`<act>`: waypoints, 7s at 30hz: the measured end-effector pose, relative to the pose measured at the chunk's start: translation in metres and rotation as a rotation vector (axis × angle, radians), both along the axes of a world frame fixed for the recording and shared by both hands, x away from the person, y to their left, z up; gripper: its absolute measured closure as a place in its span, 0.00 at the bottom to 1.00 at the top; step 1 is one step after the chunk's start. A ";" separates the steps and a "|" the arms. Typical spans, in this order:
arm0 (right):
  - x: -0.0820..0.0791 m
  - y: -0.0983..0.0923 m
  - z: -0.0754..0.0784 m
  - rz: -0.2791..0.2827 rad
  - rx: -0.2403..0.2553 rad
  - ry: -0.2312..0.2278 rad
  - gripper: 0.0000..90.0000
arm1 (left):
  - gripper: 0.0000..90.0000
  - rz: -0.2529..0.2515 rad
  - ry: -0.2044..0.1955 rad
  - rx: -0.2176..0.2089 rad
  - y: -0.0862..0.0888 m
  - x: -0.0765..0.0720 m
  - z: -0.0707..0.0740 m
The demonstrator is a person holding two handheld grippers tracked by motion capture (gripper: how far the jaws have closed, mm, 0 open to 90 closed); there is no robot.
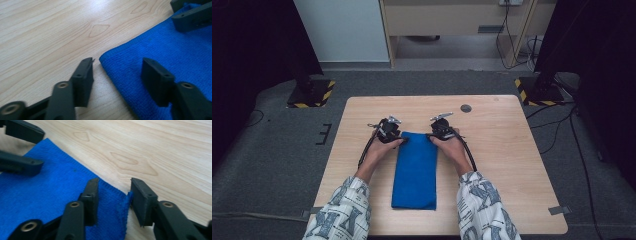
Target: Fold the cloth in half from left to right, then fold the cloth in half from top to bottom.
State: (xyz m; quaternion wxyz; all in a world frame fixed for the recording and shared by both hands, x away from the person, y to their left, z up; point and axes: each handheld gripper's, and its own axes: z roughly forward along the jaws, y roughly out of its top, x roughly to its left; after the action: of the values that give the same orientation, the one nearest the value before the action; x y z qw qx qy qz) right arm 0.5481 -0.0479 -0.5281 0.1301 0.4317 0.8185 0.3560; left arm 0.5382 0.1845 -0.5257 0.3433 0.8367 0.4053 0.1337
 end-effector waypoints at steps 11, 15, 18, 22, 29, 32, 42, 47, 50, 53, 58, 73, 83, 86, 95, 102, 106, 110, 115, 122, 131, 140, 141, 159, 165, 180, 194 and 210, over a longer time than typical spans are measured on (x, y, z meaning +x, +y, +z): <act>-0.002 -0.002 0.002 0.009 0.022 0.010 0.97 | 0.90 -0.030 0.026 -0.026 -0.005 -0.005 0.002; -0.003 -0.005 0.005 0.014 0.025 0.007 0.97 | 0.93 -0.031 0.010 -0.025 -0.007 -0.008 0.006; -0.006 -0.006 0.008 0.017 0.026 -0.003 0.97 | 0.94 -0.038 -0.001 -0.013 -0.007 -0.010 0.008; -0.010 -0.005 0.015 0.027 0.028 -0.021 0.98 | 0.94 -0.031 -0.023 -0.026 -0.006 -0.014 0.016; -0.009 -0.007 0.027 0.030 0.037 -0.038 0.98 | 0.94 -0.019 -0.053 -0.032 -0.007 -0.017 0.028; -0.007 -0.009 0.033 0.031 0.036 -0.049 0.98 | 0.94 -0.015 -0.063 -0.044 -0.009 -0.018 0.033; -0.006 -0.011 0.045 0.029 0.050 -0.063 0.98 | 0.94 -0.004 -0.078 -0.043 -0.011 -0.017 0.041; -0.004 -0.011 0.050 0.031 0.055 -0.070 0.98 | 0.94 -0.004 -0.084 -0.054 -0.011 -0.018 0.043; -0.003 -0.010 0.054 0.039 0.050 -0.077 0.98 | 0.94 -0.003 -0.087 -0.053 -0.014 -0.020 0.046; -0.003 -0.011 0.057 0.040 0.051 -0.082 0.98 | 0.94 0.007 -0.089 -0.055 -0.016 -0.019 0.048; -0.003 -0.011 0.059 0.042 0.054 -0.085 0.98 | 0.94 0.010 -0.090 -0.047 -0.015 -0.018 0.049; 0.006 -0.005 0.074 0.047 0.045 -0.098 0.98 | 0.94 0.038 -0.118 -0.072 -0.009 -0.014 0.056; 0.006 -0.010 0.083 0.042 0.065 -0.121 0.98 | 0.94 0.021 -0.143 -0.094 -0.010 -0.011 0.070; 0.007 -0.012 0.085 0.041 0.069 -0.126 0.98 | 0.94 0.019 -0.144 -0.079 -0.011 -0.010 0.071; 0.004 -0.014 0.087 0.046 0.087 -0.130 0.98 | 0.94 0.009 -0.150 -0.080 -0.009 -0.012 0.076; -0.001 -0.015 0.092 0.058 0.089 -0.141 0.98 | 0.94 0.003 -0.162 -0.084 -0.009 -0.016 0.080; -0.003 -0.017 0.094 0.061 0.094 -0.146 0.98 | 0.94 -0.003 -0.170 -0.085 -0.008 -0.018 0.083; -0.008 -0.019 0.095 0.061 0.099 -0.149 0.98 | 0.94 -0.009 -0.172 -0.094 -0.006 -0.021 0.086; -0.016 -0.023 0.095 0.066 0.110 -0.151 0.98 | 0.94 -0.029 -0.171 -0.087 -0.007 -0.028 0.088; -0.030 -0.029 0.092 0.090 0.121 -0.157 0.98 | 0.94 -0.043 -0.183 -0.078 -0.008 -0.039 0.089; -0.053 -0.032 0.087 0.131 0.144 -0.156 0.98 | 0.94 -0.088 -0.193 -0.064 -0.006 -0.057 0.089; -0.084 -0.033 0.079 0.187 0.136 -0.151 0.98 | 0.94 -0.144 -0.197 -0.070 -0.007 -0.082 0.082; -0.087 -0.033 0.077 0.192 0.134 -0.150 0.98 | 0.94 -0.147 -0.194 -0.073 -0.006 -0.084 0.082; -0.123 -0.035 0.055 0.252 0.113 -0.125 0.98 | 0.92 -0.180 -0.170 -0.101 0.002 -0.124 0.062; -0.131 -0.035 0.051 0.266 0.109 -0.125 0.98 | 0.91 -0.189 -0.171 -0.105 0.004 -0.134 0.060; -0.151 -0.033 0.048 0.299 0.103 -0.130 0.97 | 0.88 -0.190 -0.153 -0.133 0.010 -0.163 0.051; -0.167 -0.031 0.033 0.332 0.075 -0.103 0.96 | 0.78 -0.230 -0.113 -0.082 0.009 -0.180 0.035; -0.182 -0.026 0.025 0.361 0.088 -0.083 0.95 | 0.82 -0.246 -0.082 -0.064 0.015 -0.189 0.033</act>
State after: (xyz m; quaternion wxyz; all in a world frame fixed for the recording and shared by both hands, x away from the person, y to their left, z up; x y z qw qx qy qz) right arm 0.3664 -0.0739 -0.5030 0.0790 0.2678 0.8603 0.4265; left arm 0.3494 0.1991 -0.4924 0.3998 0.8625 0.2894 0.1117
